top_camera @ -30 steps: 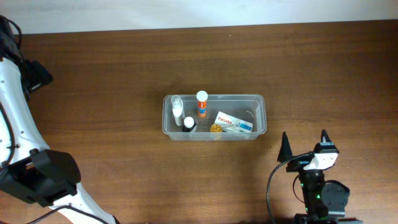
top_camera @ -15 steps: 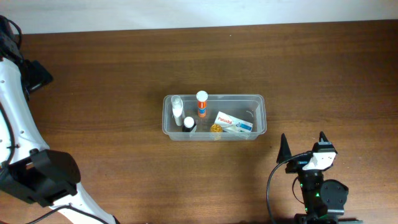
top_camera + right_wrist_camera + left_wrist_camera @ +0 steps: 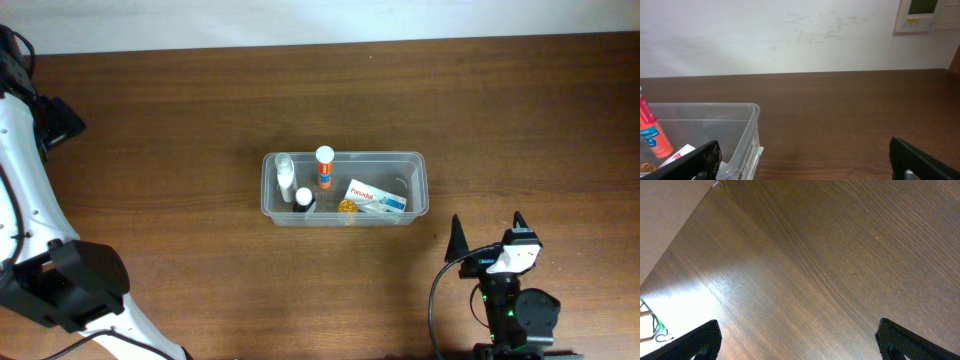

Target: Pack container

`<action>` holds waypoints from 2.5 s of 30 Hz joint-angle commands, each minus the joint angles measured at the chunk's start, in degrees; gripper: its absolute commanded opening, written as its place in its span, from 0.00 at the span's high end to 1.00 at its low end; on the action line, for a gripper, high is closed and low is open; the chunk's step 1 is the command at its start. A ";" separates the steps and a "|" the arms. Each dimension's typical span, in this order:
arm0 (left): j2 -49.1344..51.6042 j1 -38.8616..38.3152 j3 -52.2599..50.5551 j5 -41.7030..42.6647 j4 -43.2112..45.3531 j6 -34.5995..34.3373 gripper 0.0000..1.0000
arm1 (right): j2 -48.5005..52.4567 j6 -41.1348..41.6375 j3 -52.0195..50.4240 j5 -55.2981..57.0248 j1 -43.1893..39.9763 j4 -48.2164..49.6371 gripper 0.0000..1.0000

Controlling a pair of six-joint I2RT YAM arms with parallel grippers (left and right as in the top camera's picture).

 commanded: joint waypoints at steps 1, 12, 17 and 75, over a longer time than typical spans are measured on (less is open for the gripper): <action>0.26 0.31 0.94 0.20 -0.02 -0.17 0.01 | -0.07 0.42 -0.26 0.35 0.24 -0.46 0.02; 0.26 0.31 0.94 0.17 -0.02 -0.17 0.01 | -0.07 0.42 -0.26 0.35 0.24 -0.46 0.02; 0.26 0.33 0.94 0.17 -0.02 -0.17 0.01 | -0.07 0.42 -0.26 0.35 0.24 -0.46 0.02; -86.33 -7.39 -53.83 7.98 29.77 -0.17 0.00 | -0.07 0.42 -0.26 0.35 0.24 -0.46 0.02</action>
